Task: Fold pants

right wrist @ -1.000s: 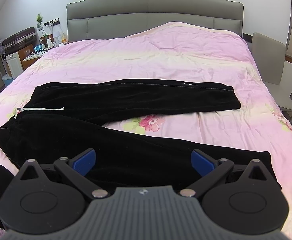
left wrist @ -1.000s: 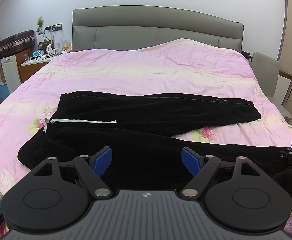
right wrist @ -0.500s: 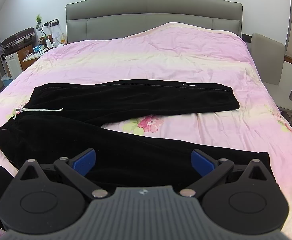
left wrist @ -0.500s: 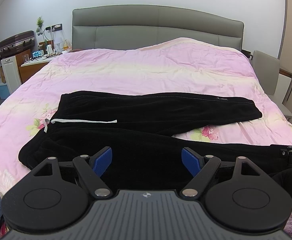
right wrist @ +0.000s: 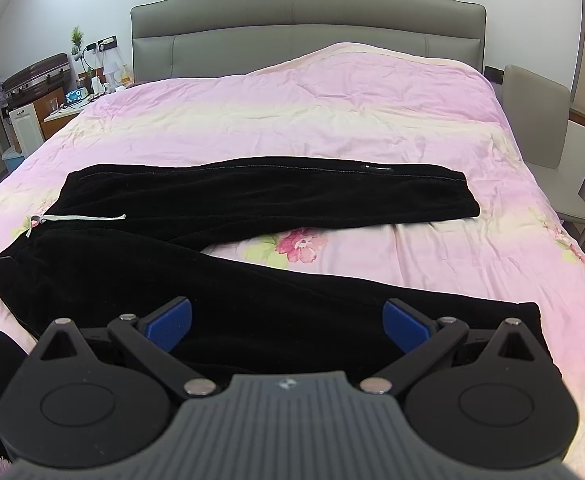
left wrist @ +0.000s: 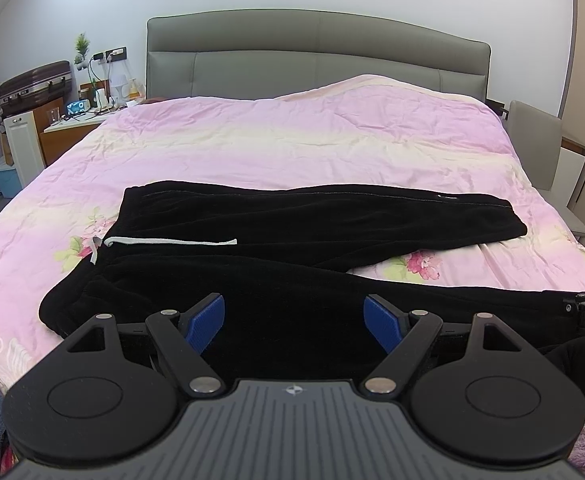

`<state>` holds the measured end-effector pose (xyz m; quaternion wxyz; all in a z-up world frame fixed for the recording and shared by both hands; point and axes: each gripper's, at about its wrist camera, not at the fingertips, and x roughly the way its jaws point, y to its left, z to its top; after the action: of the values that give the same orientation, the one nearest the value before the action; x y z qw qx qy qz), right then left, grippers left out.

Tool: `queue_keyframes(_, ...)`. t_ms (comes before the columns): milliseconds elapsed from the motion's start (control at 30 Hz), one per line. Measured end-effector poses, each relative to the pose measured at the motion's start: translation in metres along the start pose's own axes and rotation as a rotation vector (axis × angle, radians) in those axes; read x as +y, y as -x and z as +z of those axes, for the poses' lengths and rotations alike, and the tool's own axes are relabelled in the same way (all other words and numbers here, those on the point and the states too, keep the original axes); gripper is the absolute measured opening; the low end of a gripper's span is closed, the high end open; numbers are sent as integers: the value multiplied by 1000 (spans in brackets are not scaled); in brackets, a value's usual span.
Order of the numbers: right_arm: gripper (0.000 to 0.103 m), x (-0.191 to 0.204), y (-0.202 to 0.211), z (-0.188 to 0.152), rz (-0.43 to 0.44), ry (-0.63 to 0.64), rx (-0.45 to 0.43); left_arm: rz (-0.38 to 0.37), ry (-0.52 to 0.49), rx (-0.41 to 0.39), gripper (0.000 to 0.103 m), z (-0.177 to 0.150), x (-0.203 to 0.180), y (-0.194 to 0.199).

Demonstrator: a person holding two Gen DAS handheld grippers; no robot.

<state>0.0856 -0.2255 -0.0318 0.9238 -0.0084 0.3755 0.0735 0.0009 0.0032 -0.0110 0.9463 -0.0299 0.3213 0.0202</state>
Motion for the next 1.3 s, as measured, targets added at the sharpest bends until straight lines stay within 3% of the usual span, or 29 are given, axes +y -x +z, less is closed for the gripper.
queue_keyframes(1133, 98, 1, -4, 1, -2, 2, 9, 5, -5, 20, 93, -6, 1, -2)
queue_keyframes(1300, 98, -2, -8, -2, 2, 18, 17, 10, -69, 33, 93, -3, 0, -4)
